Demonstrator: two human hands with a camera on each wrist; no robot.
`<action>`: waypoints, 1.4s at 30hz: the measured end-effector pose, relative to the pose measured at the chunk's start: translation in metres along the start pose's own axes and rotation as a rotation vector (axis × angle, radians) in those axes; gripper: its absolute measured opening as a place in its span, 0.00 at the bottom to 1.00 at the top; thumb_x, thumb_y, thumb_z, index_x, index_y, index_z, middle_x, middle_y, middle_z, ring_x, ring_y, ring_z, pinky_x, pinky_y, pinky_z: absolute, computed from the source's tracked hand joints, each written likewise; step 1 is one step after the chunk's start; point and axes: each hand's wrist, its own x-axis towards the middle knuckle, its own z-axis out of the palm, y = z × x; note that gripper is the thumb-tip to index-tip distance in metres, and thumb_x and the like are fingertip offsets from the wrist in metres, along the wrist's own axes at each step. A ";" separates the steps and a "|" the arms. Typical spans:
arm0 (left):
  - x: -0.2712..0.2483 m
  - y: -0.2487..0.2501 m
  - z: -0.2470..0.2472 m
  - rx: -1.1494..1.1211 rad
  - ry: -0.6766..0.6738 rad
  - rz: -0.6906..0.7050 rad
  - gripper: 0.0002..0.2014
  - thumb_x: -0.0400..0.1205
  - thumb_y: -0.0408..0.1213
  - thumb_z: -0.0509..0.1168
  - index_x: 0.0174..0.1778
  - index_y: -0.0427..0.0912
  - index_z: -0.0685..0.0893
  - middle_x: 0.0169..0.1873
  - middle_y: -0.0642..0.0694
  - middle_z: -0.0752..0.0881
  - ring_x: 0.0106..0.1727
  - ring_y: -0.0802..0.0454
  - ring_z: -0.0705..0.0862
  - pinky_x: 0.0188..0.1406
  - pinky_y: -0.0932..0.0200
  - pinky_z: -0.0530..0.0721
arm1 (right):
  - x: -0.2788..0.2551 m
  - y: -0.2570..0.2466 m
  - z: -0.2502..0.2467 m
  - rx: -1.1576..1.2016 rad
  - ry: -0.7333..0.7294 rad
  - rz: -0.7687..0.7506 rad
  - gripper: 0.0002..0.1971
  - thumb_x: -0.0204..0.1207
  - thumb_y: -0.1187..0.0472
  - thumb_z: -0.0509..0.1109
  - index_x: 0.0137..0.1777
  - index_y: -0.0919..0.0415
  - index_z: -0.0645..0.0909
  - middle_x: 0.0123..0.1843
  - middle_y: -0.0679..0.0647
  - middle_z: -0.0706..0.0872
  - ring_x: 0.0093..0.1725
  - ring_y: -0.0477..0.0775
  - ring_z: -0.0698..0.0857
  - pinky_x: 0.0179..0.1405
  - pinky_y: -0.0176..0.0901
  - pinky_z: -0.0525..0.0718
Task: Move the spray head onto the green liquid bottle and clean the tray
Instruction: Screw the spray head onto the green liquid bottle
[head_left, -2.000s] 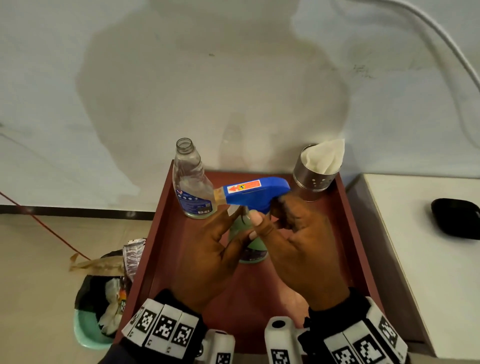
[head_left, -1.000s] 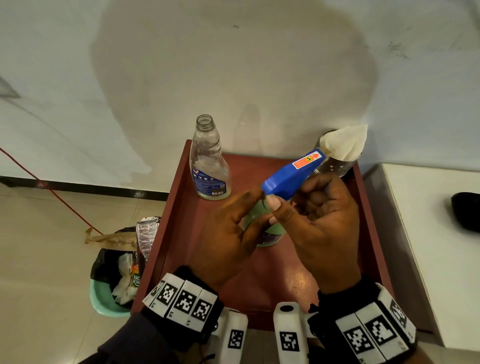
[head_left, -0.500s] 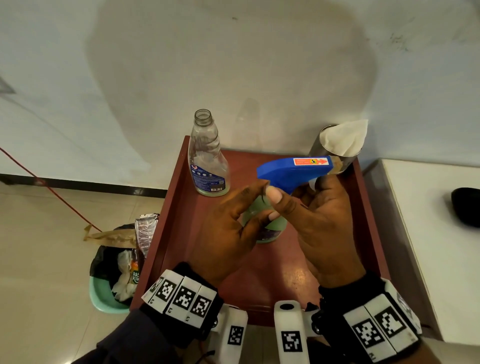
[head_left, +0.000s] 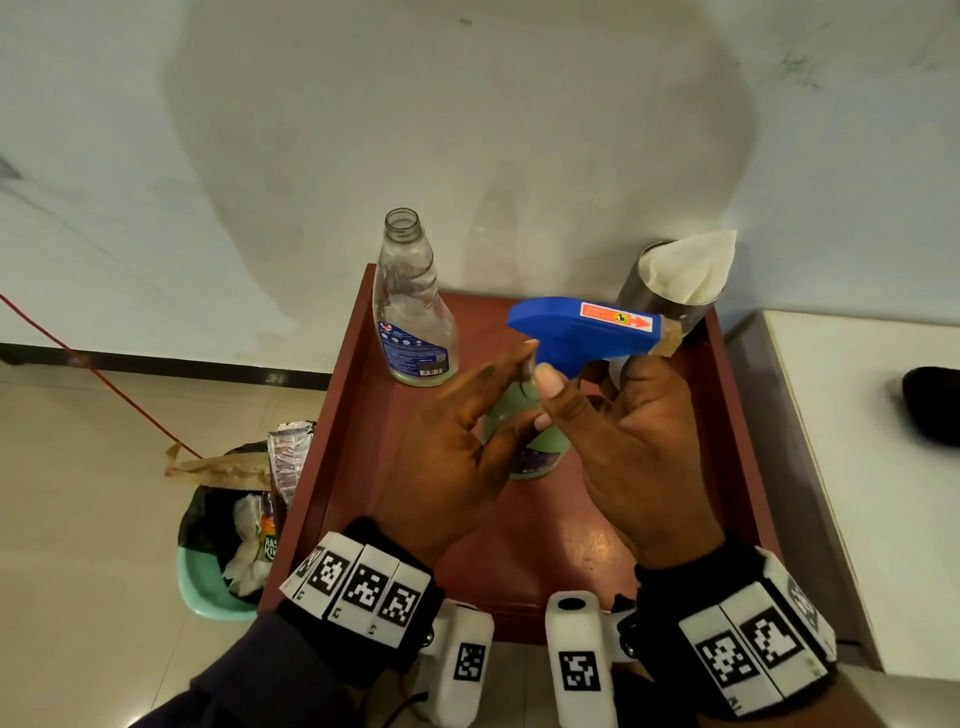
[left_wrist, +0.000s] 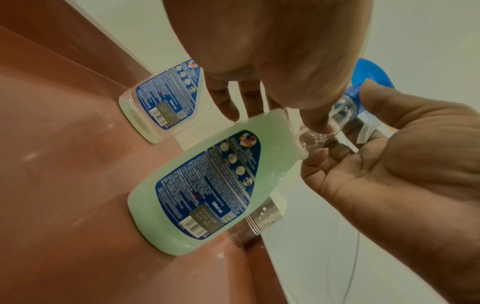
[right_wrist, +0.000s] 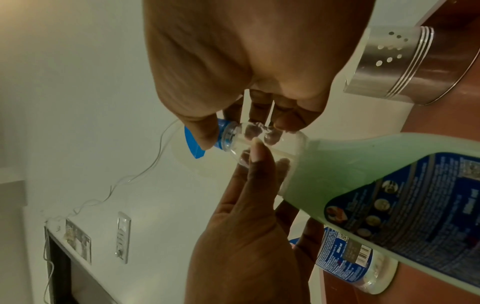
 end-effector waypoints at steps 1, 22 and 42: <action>0.000 -0.001 0.000 0.006 -0.007 -0.005 0.22 0.87 0.39 0.68 0.79 0.45 0.80 0.61 0.53 0.89 0.61 0.62 0.87 0.60 0.70 0.82 | 0.001 0.000 0.000 -0.004 0.004 -0.021 0.22 0.74 0.53 0.77 0.66 0.60 0.83 0.54 0.52 0.92 0.49 0.52 0.92 0.43 0.40 0.91; 0.001 0.006 0.001 0.038 -0.046 -0.060 0.24 0.89 0.47 0.66 0.80 0.44 0.79 0.61 0.51 0.89 0.61 0.59 0.87 0.60 0.68 0.83 | -0.002 -0.004 -0.004 -0.267 0.012 -0.192 0.06 0.79 0.62 0.76 0.53 0.62 0.84 0.29 0.29 0.83 0.31 0.29 0.84 0.31 0.15 0.75; 0.008 0.009 -0.006 -0.094 -0.101 -0.101 0.26 0.84 0.46 0.69 0.79 0.42 0.81 0.68 0.53 0.89 0.69 0.64 0.86 0.66 0.71 0.80 | 0.001 -0.012 -0.010 -0.340 -0.140 -0.255 0.04 0.85 0.55 0.67 0.49 0.52 0.81 0.32 0.40 0.77 0.32 0.36 0.80 0.35 0.21 0.75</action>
